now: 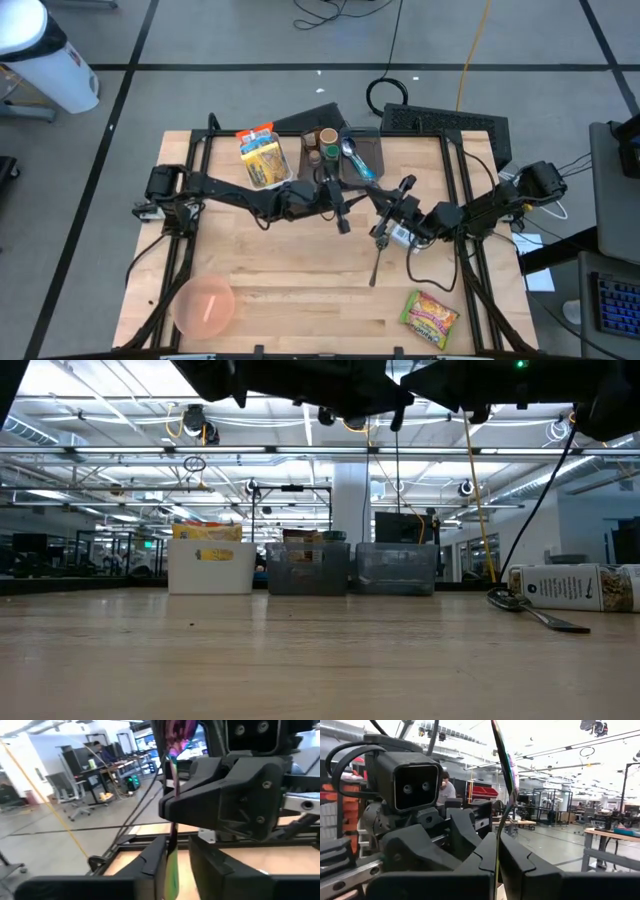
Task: Pick & Place Food Item
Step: Put the purple spoon into the right black bin
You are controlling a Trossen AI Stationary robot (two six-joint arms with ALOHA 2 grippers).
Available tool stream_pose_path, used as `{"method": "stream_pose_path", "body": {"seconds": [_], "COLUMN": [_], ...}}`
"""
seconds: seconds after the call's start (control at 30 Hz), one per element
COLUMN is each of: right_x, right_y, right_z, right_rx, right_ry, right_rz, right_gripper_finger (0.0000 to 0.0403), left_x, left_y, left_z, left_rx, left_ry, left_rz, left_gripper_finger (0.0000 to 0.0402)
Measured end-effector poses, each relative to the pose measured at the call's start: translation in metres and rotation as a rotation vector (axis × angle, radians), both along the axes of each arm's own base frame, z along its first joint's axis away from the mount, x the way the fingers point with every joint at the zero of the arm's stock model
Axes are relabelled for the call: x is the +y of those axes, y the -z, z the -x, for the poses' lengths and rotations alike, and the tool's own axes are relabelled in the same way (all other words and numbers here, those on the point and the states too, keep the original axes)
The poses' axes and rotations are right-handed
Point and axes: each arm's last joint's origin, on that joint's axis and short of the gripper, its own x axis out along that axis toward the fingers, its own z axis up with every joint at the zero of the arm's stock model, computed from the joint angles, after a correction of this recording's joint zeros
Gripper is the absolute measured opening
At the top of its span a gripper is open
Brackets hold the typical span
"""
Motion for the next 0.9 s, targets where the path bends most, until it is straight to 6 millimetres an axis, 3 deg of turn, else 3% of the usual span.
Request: {"method": "stream_pose_path", "body": {"seconds": [0.2,0.43,0.7,0.9], "right_x": [-0.001,-0.006,-0.034,-0.06], "right_y": [0.0,-0.007,-0.027,-0.049], "right_z": [0.001,0.011,0.032,0.034], "right_rx": [0.037,0.178,0.266,0.345], "right_ry": [0.049,0.148,0.234,0.236], "right_rz": [0.027,0.055,0.032,0.061], "right_gripper_finger": [0.0,0.0,0.0,0.0], "left_x": [0.001,-0.004,0.006,0.017], "left_y": [-0.002,-0.035,-0.045,-0.034], "left_z": [0.002,0.032,0.08,0.091], "left_rx": [0.023,0.15,0.475,0.621], "left_ry": [0.009,-0.061,0.008,0.004], "left_rz": [-0.023,-0.066,0.084,0.168], "left_gripper_finger": [0.0164,0.0215,0.021,0.0197]}}
